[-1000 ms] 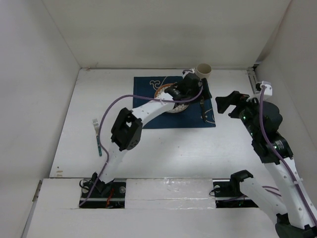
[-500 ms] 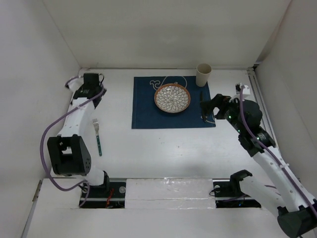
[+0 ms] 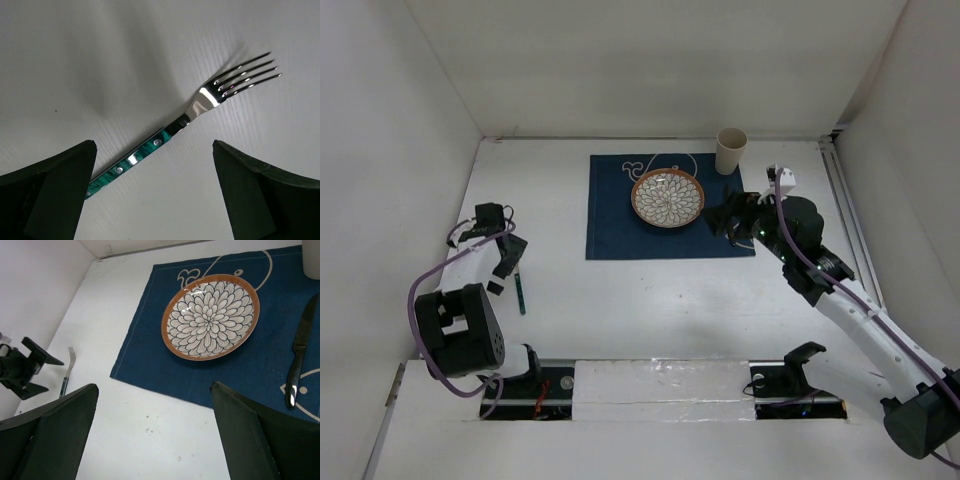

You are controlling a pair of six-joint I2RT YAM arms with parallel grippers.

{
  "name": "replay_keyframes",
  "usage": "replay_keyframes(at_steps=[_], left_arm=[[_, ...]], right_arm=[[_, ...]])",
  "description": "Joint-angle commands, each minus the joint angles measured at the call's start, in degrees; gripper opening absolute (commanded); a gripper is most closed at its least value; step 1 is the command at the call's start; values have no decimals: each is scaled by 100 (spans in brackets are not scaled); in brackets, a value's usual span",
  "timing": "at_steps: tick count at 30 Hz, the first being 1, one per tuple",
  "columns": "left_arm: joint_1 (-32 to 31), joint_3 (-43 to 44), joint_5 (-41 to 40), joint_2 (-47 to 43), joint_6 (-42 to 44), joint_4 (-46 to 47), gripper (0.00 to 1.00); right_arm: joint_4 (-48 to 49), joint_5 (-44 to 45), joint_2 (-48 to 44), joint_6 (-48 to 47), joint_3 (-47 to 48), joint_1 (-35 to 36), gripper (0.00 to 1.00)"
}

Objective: Set the dinner table for one person

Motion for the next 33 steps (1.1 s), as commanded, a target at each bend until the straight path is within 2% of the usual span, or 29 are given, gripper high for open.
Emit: replay_keyframes(at_steps=[1,4,8,13,16,21,23,28,31,33], left_arm=[[-10,-339,485,-113,242,351,98],[-10,-682,837,-113,373,738,94],[-247,-762,838,45,313,818,90],[-248,-894,838,159,365,818,72],[-248,-955,899,308,365,888,56],[-248,-955,1146,739,541,1134,48],[-248,-955,1321,880,593,1292,40],[-248,-1158,1682,1178,708,1723,31],[-248,-1105,1734,1232,778,1793,18],[-248,-1105,1735,1170,778,1846,18]], right_arm=[[495,-84,-28,-11,167,53,100],[495,-84,-28,-11,114,53,100],[495,-84,34,-11,114,53,100],[495,-84,34,-11,114,53,100],[495,-84,34,-11,114,53,100],[495,-31,-27,-11,61,53,100],[495,21,-28,-11,61,53,100],[495,-31,-28,-11,9,-52,100],[495,-31,-80,-11,9,-53,100],[495,-31,-80,-11,9,-53,100]])
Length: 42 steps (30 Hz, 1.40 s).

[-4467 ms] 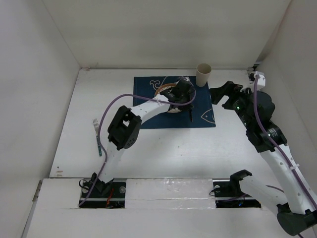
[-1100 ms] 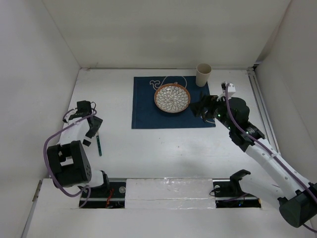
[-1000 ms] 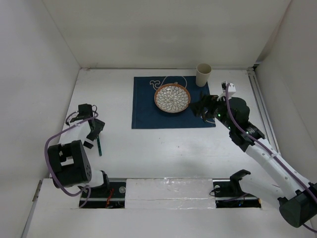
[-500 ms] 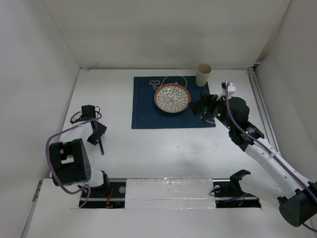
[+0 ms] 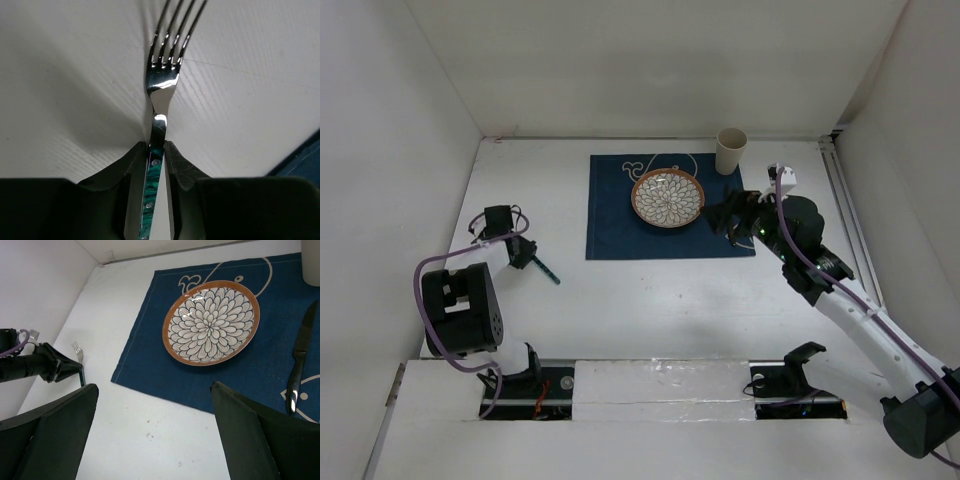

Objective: Set the dinner table for one person

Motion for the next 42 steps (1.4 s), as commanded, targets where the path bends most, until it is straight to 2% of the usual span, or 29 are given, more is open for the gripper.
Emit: replay_keyframes(at_steps=[1,7,10,18,23,26,30,31,33,34,35,37,39,40,42], left_arm=[[-25,-436,277,401,144,-482,18],[-25,-436,330,401,198,-481,17],[-25,-489,382,348,198,-429,0],[-25,-437,322,243,198,-429,0],[-25,-155,23,-354,198,-895,0],[-25,125,355,-724,495,-964,0],[-104,556,698,-777,689,-1001,0],[-278,688,699,-638,690,-1000,0],[-489,1337,699,-365,839,-1358,0],[-795,1835,612,-112,944,-1578,0],[-981,1840,498,21,945,-1580,0],[-1324,2672,435,311,1093,-1877,0],[-1772,3270,548,865,1347,-2002,0],[-1922,3925,610,1084,1488,-2211,0],[-2255,4684,689,1935,1760,-2563,0]], right_arm=[[323,-14,-174,-11,24,-40,100],[323,-14,-174,-11,-29,-92,100],[323,-14,-174,41,-29,-92,100],[323,-14,-174,42,-29,-145,100],[323,-14,-227,42,-29,-145,100],[323,-14,-227,42,-29,-198,100],[323,-14,-227,42,-82,-250,100],[323,-14,-227,42,-82,-251,100],[323,-14,-227,42,-82,-251,100],[323,-14,-227,42,-82,-251,100],[323,-14,-227,42,-82,-251,100],[323,-66,-227,42,-82,-303,100],[323,-67,-227,42,-82,-303,100],[323,-67,-227,42,-82,-303,100],[323,-119,-227,42,-134,-365,100]])
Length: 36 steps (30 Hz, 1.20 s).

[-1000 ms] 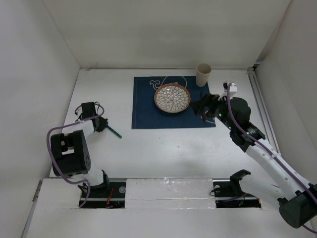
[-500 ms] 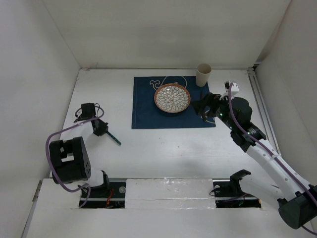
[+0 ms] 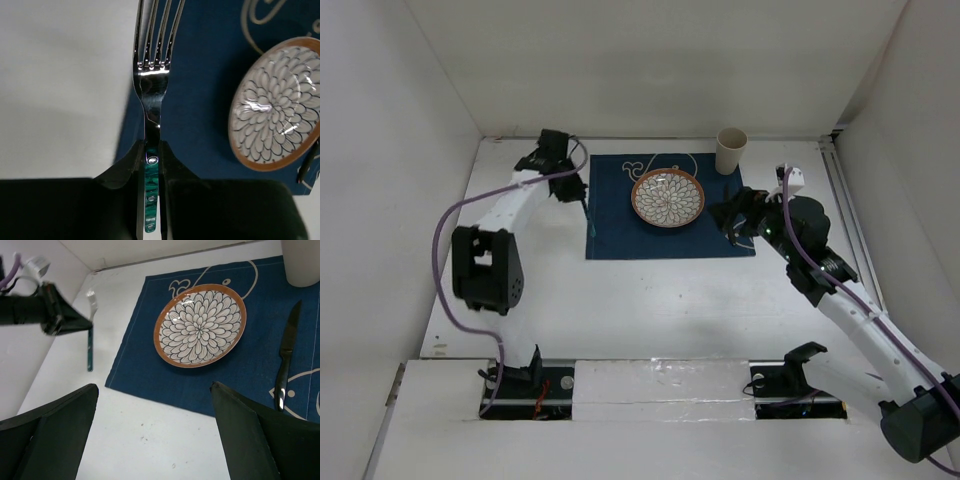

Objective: Set the dinner table for one person

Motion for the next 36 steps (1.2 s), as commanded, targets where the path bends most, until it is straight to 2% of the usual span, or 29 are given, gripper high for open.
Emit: replay_keyframes(at_steps=[1,5,8,19,30,36], left_arm=[[-462,1626,298,934,964,-832,0],[-736,3158,361,2401,1381,-1746,0],[-955,3585,238,2712,1382,-1898,0],[-955,2822,299,2704,1144,-1292,0],[-850,2645,291,2704,960,-1072,0],[-736,2839,352,2756,960,-1133,0]], right_arm=[[321,-98,-103,22,-29,-68,100],[321,34,-50,-31,-29,-120,100],[321,34,-50,-83,-82,-173,100],[321,-71,3,-83,-135,-296,100],[321,-71,3,-83,-135,-296,100],[321,-124,126,-83,-135,-296,100]])
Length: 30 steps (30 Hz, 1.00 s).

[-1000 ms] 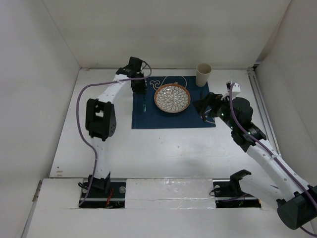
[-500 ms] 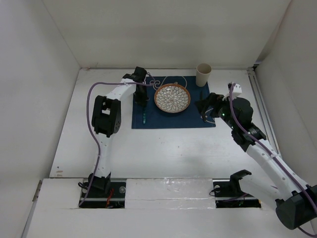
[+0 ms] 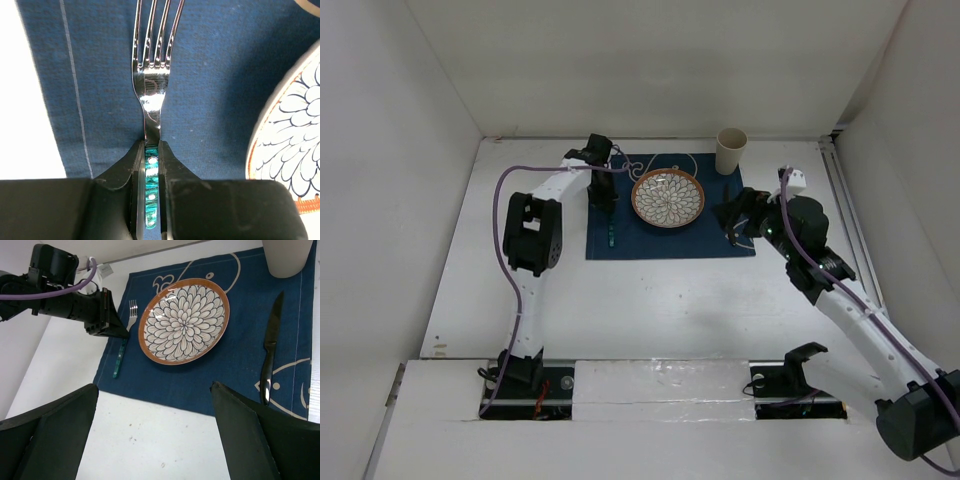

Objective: Set the dinner table for one person

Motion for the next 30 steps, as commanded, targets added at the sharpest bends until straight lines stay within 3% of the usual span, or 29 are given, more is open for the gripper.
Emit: replay_keyframes(at_steps=[1,27,30], left_arm=[[106,146,13,-314,-37,-36,0],[106,93,49,-262,-142,-115,0],[106,93,-4,-270,-247,-186,12]], right_arm=[[294,-82,45,-62,20,-36,100],[294,-135,98,-62,20,-36,100],[294,-135,98,-62,20,-36,100]])
